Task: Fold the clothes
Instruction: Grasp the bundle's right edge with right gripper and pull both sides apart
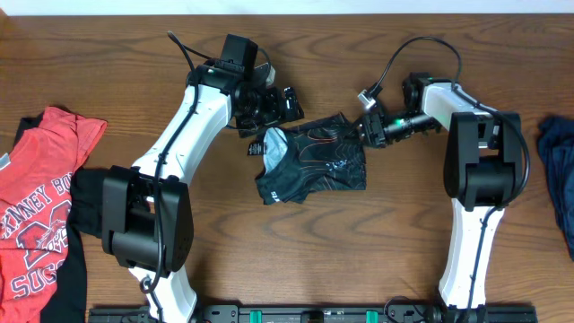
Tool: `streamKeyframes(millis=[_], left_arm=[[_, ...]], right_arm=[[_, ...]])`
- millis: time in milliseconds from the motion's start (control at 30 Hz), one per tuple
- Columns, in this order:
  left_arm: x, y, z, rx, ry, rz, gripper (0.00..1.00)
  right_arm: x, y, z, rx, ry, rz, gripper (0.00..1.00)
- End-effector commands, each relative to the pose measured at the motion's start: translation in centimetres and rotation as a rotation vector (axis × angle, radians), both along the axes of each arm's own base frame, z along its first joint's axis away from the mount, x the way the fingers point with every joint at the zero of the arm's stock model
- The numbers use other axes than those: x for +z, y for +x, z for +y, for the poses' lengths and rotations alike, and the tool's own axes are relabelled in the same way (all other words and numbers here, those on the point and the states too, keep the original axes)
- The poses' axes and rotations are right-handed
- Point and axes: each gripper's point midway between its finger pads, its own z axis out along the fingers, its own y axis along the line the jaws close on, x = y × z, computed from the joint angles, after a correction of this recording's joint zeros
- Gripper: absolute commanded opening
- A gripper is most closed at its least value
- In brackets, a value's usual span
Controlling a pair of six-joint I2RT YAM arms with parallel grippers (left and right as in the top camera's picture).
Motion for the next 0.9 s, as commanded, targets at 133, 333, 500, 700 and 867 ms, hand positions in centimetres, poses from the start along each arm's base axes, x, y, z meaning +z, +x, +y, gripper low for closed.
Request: streamKeyframes(millis=[133, 333, 500, 700, 867], left_arm=[[1.4, 0.5, 0.2, -0.006, 0.006, -0.053, 0.98], [-0.6, -1.5, 3.1, 0.010, 0.176, 0.034, 0.98], [-2.8, -3.6, 8.0, 0.049, 0.391, 0.126, 0.98], [-5.1, -6.2, 11.8, 0.076, 0.467, 0.243, 0.98], [-8.3, -8.1, 13.2, 0.084, 0.513, 0.297, 0.98]], right_arm=[[-10.2, -6.6, -0.5, 0.246, -0.361, 0.098, 0.54], [-10.3, -6.6, -0.2, 0.241, -0.366, 0.109, 0.63], [-10.3, -6.3, -1.1, 0.218, -0.373, 0.117, 0.64], [-10.2, -5.8, -2.6, 0.166, -0.374, 0.148, 0.62], [-10.1, -5.6, -3.5, 0.143, -0.372, 0.164, 0.51]])
